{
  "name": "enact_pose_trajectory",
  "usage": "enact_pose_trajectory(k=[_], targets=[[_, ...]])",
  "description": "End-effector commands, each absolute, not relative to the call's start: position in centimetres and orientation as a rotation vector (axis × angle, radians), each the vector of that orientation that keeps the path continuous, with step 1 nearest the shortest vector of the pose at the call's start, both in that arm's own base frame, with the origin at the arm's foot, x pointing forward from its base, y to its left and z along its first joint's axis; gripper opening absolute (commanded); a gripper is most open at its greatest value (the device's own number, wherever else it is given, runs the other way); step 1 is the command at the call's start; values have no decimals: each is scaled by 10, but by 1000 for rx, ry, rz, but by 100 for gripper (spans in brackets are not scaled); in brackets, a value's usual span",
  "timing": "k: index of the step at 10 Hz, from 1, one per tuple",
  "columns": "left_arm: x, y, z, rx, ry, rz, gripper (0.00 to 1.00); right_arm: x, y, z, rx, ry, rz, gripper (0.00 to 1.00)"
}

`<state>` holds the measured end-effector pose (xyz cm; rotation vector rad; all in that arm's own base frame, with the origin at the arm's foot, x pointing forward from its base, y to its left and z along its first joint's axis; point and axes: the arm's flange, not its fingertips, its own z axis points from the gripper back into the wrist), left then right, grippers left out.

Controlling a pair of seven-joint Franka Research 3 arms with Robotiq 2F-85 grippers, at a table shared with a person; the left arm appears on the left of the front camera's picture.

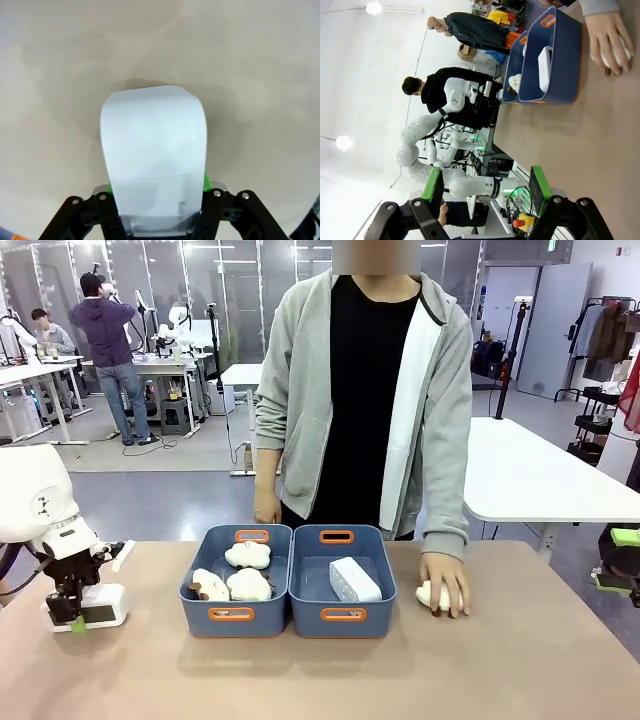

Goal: Sort the digital clocks into the basket.
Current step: Pick up the Digital clock from the table and place it into the empty Plastic storage basket.

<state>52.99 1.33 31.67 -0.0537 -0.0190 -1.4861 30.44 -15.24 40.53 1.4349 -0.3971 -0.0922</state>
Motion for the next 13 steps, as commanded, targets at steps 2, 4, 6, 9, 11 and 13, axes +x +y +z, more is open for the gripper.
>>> enact_pose_trajectory(k=[2,4,6,9,11,13], targets=[[532,15,326,-44,15,-1454,14,302,-151,406,1435,-397,-83,87],[519,16,355,-50,-13,-1340,0,302,-151,406,1435,-397,-83,87],[494,29,404,-152,-58,-1154,0,302,-151,406,1435,-397,-83,87],[465,37,456,-374,-285,-1013,0,302,-151,406,1435,-397,-83,87],[452,20,473,-376,-370,-1081,0,302,-151,406,1435,-397,-83,87],[417,77,500,-488,-548,-1059,0,302,-151,406,1435,-397,-83,87]])
